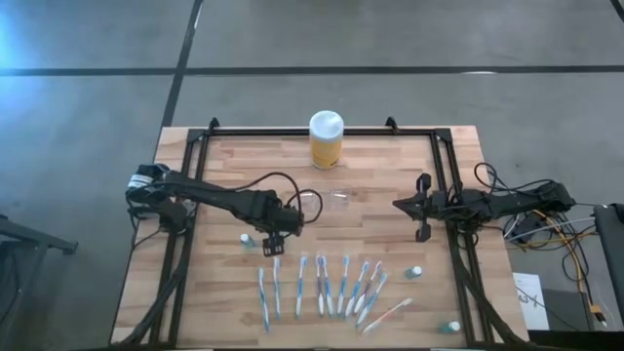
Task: Pick & Place toothbrushing station
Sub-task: Put the blue mouthwash into the middle of the transparent organizer
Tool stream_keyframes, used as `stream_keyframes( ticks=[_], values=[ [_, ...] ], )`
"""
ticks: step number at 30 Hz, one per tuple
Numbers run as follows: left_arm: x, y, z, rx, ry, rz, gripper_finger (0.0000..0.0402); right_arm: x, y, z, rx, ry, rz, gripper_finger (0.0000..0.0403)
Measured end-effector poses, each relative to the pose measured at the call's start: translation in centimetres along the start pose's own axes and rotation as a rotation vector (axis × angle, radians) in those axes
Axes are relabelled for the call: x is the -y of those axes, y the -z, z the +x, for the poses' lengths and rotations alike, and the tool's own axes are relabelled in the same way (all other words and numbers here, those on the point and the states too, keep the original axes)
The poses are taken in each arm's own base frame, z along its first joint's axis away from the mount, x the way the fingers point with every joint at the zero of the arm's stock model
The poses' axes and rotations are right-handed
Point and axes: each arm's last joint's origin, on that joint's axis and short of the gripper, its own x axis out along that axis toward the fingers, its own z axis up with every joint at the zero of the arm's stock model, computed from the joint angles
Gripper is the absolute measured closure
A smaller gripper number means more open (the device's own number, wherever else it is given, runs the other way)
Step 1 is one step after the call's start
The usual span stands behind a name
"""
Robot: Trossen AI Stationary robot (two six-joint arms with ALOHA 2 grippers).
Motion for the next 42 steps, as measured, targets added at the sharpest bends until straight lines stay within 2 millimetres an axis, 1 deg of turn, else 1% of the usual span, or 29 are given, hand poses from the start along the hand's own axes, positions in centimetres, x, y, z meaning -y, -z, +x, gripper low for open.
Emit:
stream_keyframes(
  ticks=[6,17,28,32,39,42],
  values=[
    [0.1,-0.1,0.4,-0.010,-0.002,0.002,0.0105,0.0,0.0,0.0,-0.001,0.013,0.000,0.0394],
    [-0.1,-0.2,0.4,-0.017,0.027,0.010,0.0172,0.0,0.0,0.0,-0.001,0.013,0.000,0.0394],
    [-0.2,-0.2,0.4,-0.017,0.026,0.010,0.0188,0.0,0.0,0.0,-0.002,0.013,-0.001,0.0394],
    [-0.2,-0.2,0.6,-0.018,0.024,0.011,0.0208,0.0,0.0,0.0,-0.002,0.013,-0.001,0.0394],
    [-0.2,0.4,1.6,-0.033,0.019,0.013,0.0248,0.0,0.0,0.0,-0.002,0.013,-0.001,0.0394],
    [-0.2,0.4,1.6,-0.031,0.019,0.012,0.0262,0.0,0.0,0.0,-0.002,0.013,-0.005,0.0394]
  ],
)
